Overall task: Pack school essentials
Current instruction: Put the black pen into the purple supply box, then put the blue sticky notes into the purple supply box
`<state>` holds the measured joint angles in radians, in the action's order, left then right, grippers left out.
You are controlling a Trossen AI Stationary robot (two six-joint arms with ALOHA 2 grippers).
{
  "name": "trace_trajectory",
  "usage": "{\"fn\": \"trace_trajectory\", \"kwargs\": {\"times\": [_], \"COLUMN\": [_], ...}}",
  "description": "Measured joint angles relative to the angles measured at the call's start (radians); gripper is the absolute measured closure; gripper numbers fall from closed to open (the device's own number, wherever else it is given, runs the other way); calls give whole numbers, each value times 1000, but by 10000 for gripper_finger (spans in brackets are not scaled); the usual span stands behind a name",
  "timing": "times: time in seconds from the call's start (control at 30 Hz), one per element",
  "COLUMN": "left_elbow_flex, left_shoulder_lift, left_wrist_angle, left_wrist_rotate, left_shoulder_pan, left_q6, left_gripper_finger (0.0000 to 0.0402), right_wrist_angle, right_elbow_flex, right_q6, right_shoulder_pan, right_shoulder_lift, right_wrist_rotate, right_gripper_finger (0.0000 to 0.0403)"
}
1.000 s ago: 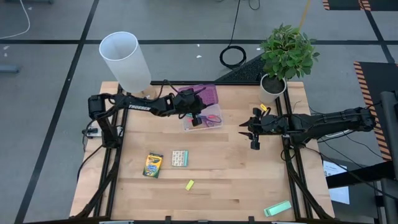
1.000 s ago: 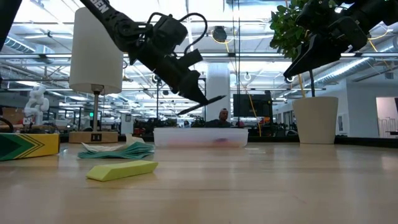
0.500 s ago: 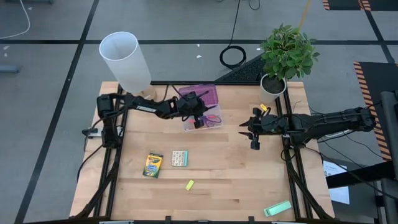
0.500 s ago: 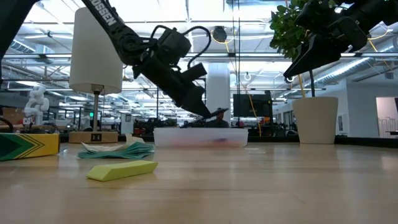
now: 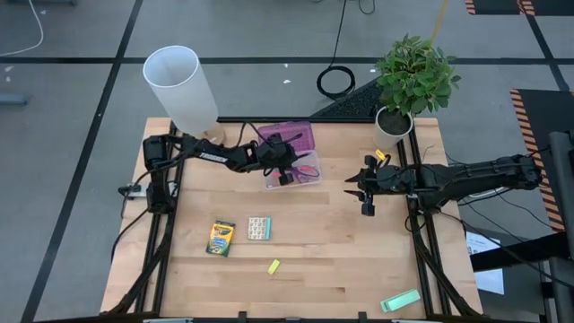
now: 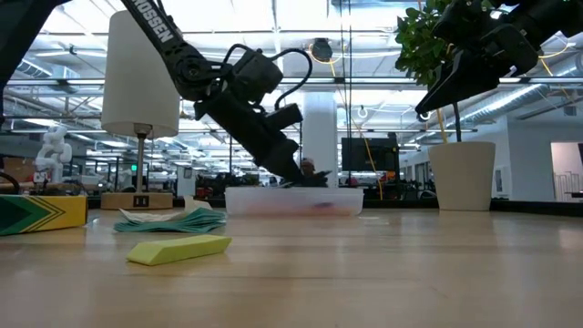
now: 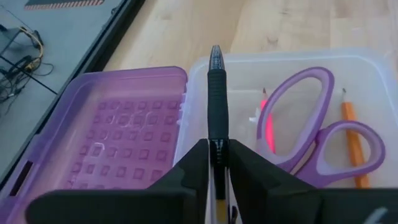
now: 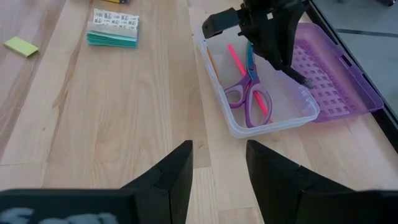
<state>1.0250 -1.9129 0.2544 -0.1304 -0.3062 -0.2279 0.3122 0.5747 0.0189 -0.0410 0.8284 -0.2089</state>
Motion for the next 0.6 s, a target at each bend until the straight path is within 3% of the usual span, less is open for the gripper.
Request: {"fn": "trace_trajectory", "kwargs": {"times": [0.33,0.6], "left_elbow_flex": [0,2], "left_shoulder_lift": [0,19], "left_wrist_angle": [-16,-22], "left_wrist_rotate": [-36,-37], "left_shoulder_pan": [-1,29], "left_q6": [-3,56], "left_gripper_finger": [269,261], "right_wrist_angle": [0,0], "right_elbow_flex": [0,0], "right_q6": [0,0], "right_shoulder_pan": [0,0], "right_shoulder_lift": [0,0], "right_wrist_rotate": [0,0], "right_gripper_finger": [261,261]}}
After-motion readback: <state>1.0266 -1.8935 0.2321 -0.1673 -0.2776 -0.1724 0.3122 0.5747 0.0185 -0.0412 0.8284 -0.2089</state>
